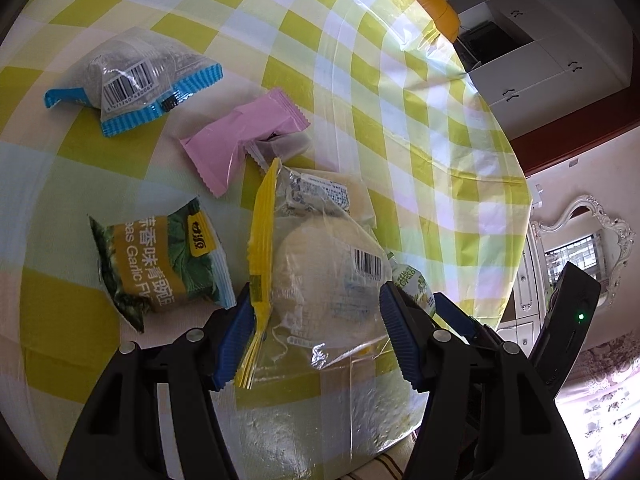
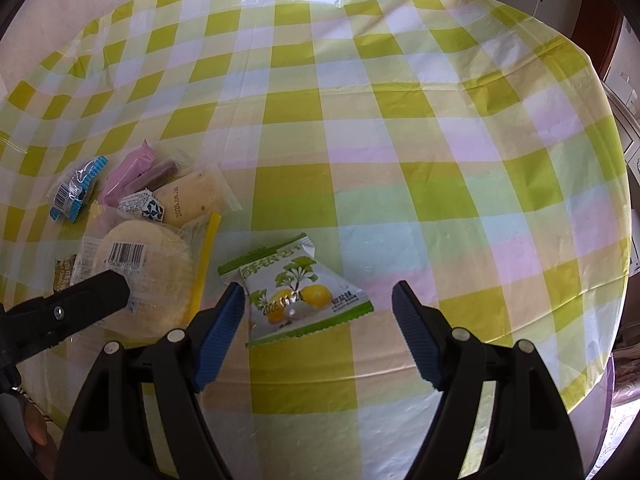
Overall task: Organize snacks
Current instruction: 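Grasp the clear bread bag with the left gripper while the right gripper grasps the lemon packet, then carry both packets to the white box and open both grippers over it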
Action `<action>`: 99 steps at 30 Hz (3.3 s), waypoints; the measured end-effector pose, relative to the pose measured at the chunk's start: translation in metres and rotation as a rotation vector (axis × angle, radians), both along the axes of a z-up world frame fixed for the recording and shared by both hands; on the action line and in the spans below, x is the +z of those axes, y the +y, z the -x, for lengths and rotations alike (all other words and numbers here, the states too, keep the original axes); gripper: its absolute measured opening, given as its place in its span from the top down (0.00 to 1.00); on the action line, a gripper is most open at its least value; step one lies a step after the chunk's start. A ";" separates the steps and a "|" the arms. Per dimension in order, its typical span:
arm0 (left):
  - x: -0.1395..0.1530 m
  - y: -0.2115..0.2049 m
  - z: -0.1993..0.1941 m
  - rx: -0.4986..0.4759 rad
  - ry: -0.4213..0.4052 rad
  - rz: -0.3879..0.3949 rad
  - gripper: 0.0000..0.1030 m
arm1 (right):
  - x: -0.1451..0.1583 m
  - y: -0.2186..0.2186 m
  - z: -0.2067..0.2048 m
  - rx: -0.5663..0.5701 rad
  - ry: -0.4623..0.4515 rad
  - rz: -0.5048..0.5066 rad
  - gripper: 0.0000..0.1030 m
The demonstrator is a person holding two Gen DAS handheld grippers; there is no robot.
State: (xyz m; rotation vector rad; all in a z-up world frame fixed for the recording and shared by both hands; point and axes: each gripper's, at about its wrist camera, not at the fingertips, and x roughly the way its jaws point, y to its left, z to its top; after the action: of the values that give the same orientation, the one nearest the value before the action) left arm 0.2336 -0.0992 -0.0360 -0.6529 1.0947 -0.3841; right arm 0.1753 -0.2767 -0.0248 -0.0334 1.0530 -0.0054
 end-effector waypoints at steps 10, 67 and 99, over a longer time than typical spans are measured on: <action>0.000 -0.004 -0.005 -0.031 -0.015 -0.010 0.55 | -0.009 0.007 -0.004 0.035 0.018 -0.005 0.45; 0.046 -0.097 0.107 -0.278 -0.104 0.041 0.73 | 0.028 -0.125 0.145 -0.215 -0.023 -0.026 0.45; 0.024 -0.256 0.162 -0.789 0.015 -0.015 0.40 | 0.001 -0.271 0.205 -0.599 0.072 0.043 0.36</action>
State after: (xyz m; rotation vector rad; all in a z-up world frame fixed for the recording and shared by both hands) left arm 0.0718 -0.3550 -0.0120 -0.1813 1.3427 -1.0448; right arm -0.0294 -0.5473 -0.0236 0.2455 1.1023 -0.5721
